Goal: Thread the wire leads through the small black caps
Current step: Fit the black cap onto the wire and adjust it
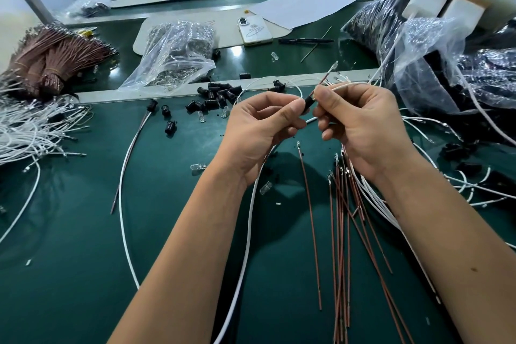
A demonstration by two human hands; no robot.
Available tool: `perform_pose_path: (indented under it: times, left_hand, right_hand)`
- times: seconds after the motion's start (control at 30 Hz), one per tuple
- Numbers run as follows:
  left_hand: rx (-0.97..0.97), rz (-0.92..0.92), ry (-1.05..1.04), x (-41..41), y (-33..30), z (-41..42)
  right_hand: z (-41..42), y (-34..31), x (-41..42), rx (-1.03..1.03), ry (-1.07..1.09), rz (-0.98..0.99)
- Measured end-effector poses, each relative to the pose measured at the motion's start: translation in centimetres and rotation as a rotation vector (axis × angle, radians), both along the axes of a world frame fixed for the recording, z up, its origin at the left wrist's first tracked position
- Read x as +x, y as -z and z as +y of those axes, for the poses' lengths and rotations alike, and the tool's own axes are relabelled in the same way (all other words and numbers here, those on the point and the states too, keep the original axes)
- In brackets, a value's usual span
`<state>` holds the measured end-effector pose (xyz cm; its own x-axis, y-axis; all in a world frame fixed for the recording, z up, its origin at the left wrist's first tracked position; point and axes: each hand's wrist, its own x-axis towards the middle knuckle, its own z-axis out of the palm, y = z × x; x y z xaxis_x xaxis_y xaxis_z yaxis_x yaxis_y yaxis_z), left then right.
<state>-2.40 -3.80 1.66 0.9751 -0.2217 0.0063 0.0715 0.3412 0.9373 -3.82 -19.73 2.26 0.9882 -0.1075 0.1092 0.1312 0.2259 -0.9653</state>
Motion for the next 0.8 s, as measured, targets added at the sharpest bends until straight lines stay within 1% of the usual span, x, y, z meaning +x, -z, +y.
perform_pose_path:
  times: [0.07,0.17,0.3,0.43,0.63,0.8]
  left_hand:
    - [-0.012,0.023,0.040,-0.06,-0.01,-0.10]
    - [-0.055,0.104,0.109,0.01,-0.12,0.01]
    - [-0.113,0.185,0.186,0.08,-0.43,0.17]
    - [-0.136,0.221,0.181,0.02,-0.62,0.09]
    - [-0.131,0.256,0.186,-0.14,-0.72,-0.09]
    - [-0.133,0.238,0.198,-0.09,-0.69,-0.11]
  right_hand:
    - [-0.07,-0.12,-0.05,-0.003,-0.008,0.014]
    - [-0.24,-0.24,-0.01,-0.006,-0.042,0.044]
    - [-0.36,-0.25,0.08,0.037,-0.098,0.099]
    - [-0.51,-0.32,0.14,0.103,-0.134,0.134]
    - [-0.45,-0.31,0.12,0.115,-0.152,0.123]
    - [-0.63,-0.31,0.19,0.174,-0.197,0.147]
